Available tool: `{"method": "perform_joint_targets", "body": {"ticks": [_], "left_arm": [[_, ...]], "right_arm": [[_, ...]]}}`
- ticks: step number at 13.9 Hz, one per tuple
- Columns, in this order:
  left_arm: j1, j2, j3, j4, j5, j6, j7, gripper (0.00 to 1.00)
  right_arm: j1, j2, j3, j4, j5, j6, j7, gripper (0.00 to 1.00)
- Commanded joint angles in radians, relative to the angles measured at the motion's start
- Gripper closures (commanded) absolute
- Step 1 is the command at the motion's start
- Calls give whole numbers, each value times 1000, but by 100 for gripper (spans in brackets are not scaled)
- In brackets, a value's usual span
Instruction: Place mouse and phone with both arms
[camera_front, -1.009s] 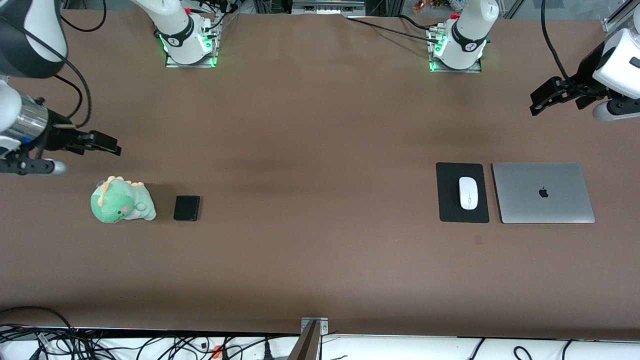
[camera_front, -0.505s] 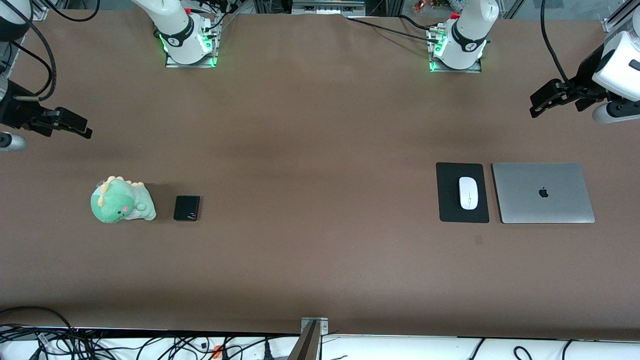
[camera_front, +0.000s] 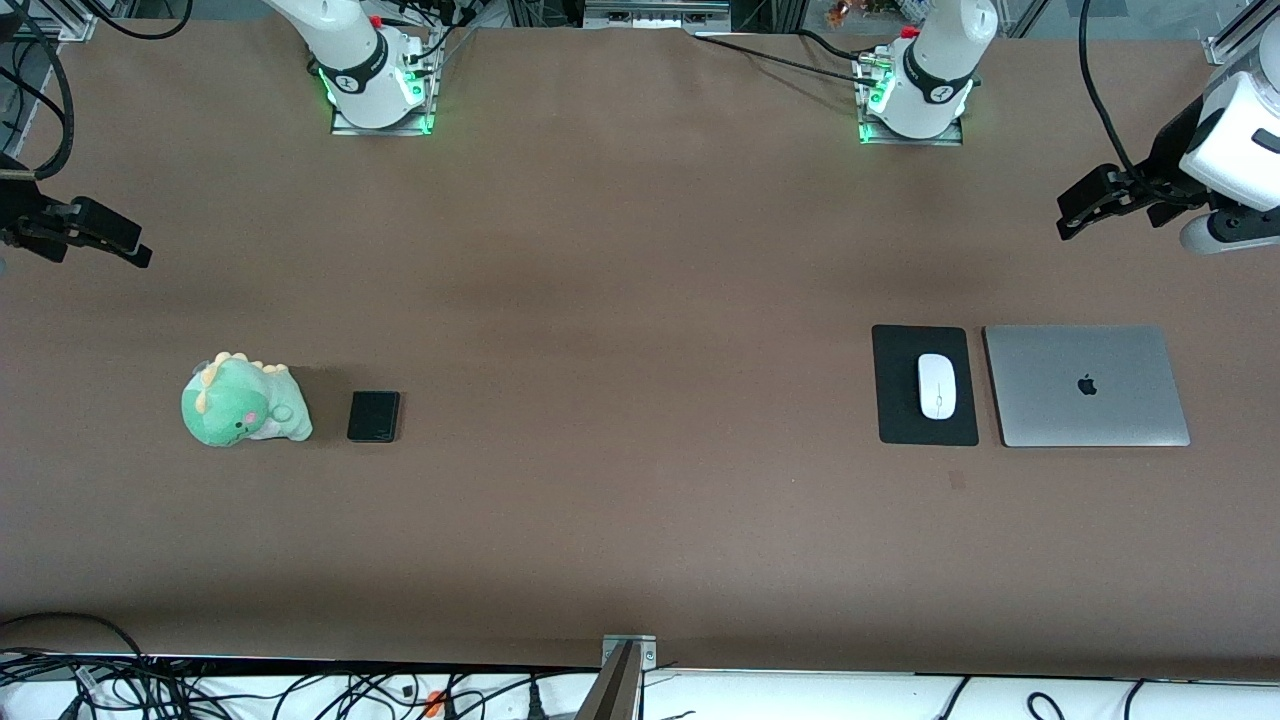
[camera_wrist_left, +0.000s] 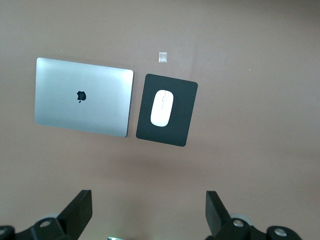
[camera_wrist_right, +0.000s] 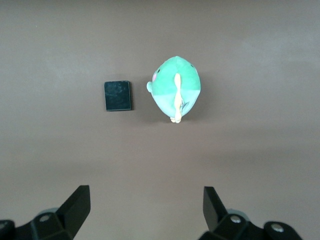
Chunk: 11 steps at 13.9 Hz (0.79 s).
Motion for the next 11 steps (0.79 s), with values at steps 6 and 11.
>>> {"method": "perform_joint_targets", "body": {"ticks": [6, 11], "left_arm": [[-7, 10, 8, 0, -19, 27, 20, 0], [-7, 10, 7, 0, -21, 27, 20, 0]], "right_arm": [[-16, 31, 20, 31, -16, -10, 10, 0], [-13, 37, 20, 37, -9, -6, 9, 0]]}}
